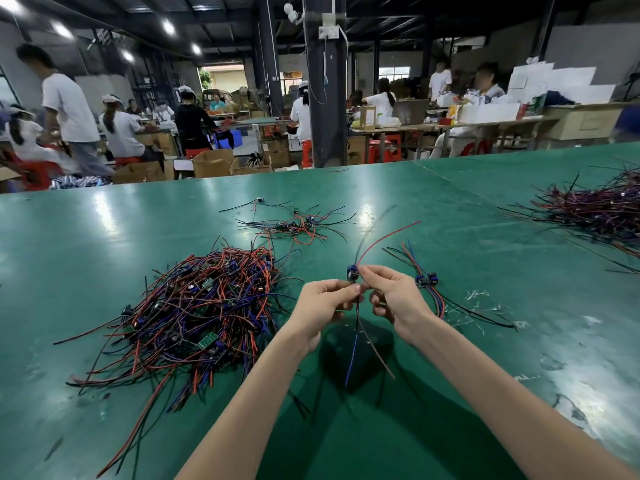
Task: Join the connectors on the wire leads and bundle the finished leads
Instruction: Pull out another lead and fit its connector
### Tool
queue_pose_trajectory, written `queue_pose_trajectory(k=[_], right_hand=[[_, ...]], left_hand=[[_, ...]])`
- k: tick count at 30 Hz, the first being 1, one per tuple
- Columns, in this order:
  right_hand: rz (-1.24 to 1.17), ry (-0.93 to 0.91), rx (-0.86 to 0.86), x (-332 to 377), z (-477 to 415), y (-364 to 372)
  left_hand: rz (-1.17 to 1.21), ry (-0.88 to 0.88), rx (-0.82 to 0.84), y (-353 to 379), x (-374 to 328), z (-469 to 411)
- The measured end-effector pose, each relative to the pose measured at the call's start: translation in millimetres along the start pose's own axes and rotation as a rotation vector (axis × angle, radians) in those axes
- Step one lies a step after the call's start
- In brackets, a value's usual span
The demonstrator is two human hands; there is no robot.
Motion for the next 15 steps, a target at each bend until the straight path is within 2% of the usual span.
queue_pose_trajectory(k=[8,15], right_hand=[[0.118,0.099,0.113,-10,6,14],[0.207,0.099,0.202,-14,12,24]], left_hand=[[0.074,-0.035,-0.190,-20,2,-3],[0.101,-0.111,-0.139,-17,11,-3]])
Point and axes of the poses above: each hand's wrist, its own z-axis away from the middle knuckle, its own y-axis out of the palm, x = y × z, the point moved 8 cm from there along -z, towards the middle knuckle, and after that the axes turned 4 degrees about y, right-handed, at the moved point
